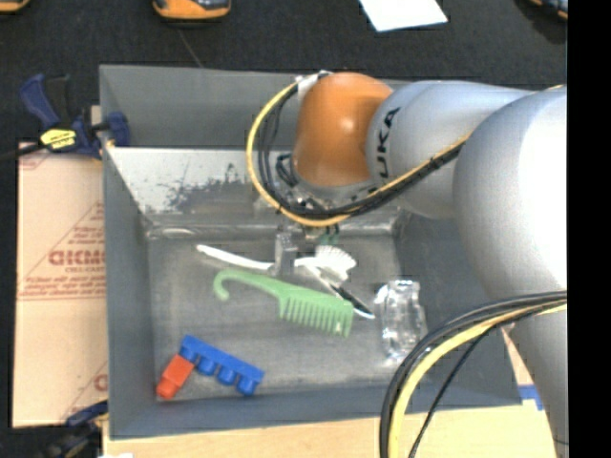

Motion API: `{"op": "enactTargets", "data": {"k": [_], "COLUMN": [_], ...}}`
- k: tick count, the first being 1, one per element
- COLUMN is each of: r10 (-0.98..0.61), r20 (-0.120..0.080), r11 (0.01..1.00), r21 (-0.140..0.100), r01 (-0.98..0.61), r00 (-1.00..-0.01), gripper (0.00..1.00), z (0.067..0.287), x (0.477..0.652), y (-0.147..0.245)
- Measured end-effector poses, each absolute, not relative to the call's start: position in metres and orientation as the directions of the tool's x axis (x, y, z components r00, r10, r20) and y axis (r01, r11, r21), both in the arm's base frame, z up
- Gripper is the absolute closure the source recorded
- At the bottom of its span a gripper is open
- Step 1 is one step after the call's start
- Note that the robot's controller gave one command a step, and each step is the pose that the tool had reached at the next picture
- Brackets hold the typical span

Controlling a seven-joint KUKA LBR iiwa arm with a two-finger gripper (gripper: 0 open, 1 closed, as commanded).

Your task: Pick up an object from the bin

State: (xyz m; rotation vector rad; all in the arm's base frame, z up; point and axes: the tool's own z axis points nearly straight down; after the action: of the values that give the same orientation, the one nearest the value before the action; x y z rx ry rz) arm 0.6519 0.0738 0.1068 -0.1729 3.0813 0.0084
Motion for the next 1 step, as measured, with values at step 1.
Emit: {"op": "enactTargets", "data": {"k": [1], "r10": [-0.111], "r20": [-0.055], "r11": [0.994], "r21": [0.002], "r01": [-0.112], "r00": [-0.992], "gripper": [0.00], "z": [0.1067], "x": [0.6518], "y": [0.0738]}}
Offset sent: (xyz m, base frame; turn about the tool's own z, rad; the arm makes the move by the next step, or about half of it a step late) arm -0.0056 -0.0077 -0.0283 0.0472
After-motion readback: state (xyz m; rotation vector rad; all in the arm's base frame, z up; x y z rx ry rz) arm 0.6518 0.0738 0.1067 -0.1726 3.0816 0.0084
